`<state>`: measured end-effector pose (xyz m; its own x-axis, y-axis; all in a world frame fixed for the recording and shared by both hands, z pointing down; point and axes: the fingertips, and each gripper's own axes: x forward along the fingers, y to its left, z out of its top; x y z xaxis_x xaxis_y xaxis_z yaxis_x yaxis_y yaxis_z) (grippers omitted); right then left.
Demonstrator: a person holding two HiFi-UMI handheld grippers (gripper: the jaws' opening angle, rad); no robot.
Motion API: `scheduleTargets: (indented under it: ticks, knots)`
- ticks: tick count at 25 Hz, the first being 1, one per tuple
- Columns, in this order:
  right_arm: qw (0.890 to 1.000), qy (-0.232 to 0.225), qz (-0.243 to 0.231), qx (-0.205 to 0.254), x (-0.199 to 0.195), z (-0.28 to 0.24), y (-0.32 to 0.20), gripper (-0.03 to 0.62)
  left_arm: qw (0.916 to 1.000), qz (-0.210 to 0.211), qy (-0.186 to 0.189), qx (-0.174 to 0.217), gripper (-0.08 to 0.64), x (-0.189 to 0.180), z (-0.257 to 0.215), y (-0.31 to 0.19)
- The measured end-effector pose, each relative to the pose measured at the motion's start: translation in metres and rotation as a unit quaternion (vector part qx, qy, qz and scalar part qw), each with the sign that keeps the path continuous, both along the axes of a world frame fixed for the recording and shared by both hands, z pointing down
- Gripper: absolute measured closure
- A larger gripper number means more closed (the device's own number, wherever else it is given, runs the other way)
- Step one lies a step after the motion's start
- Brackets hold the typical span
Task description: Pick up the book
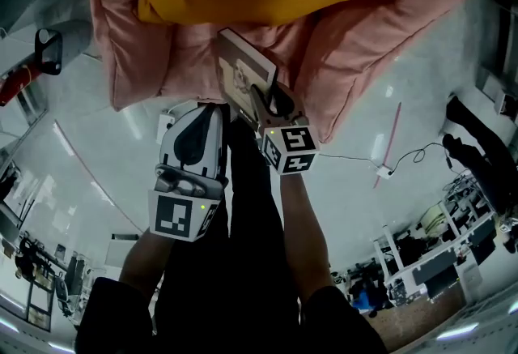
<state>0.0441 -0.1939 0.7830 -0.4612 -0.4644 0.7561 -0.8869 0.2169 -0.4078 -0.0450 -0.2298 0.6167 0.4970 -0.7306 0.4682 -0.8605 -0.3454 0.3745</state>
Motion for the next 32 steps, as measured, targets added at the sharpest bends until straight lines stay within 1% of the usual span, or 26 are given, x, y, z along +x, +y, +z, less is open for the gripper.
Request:
scheduleTargets:
  ticks: [6, 9, 14, 19, 22, 32]
  knots:
    - [1.000, 0.016, 0.017, 0.004, 0.012, -0.026, 0.003, 0.439, 0.9996, 0.000, -0.004, 0.027, 0.552, -0.002, -0.041, -0.016]
    - [0.999, 0.019, 0.028, 0.014, 0.009, -0.039, -0.001, 0.439, 0.9994, 0.008, -0.007, 0.032, 0.552, -0.008, -0.050, -0.019]
    - [0.999, 0.031, 0.027, 0.034, 0.022, -0.081, 0.002, 0.439, 0.9993, 0.004, -0.018, 0.032, 0.552, 0.002, -0.080, -0.005]
    - [0.998, 0.037, 0.032, 0.050, 0.025, -0.110, 0.001, 0.439, 0.9993, 0.002, -0.014, 0.034, 0.552, 0.007, -0.101, 0.000]
    - [0.997, 0.038, 0.033, 0.060, 0.029, -0.127, 0.003, 0.439, 0.9990, 0.000, -0.007, 0.043, 0.552, 0.009, -0.119, 0.000]
    - [0.994, 0.046, 0.036, 0.089, 0.042, -0.181, 0.021, 0.439, 0.9972, 0.006, -0.014, 0.074, 0.552, 0.022, -0.170, 0.013]
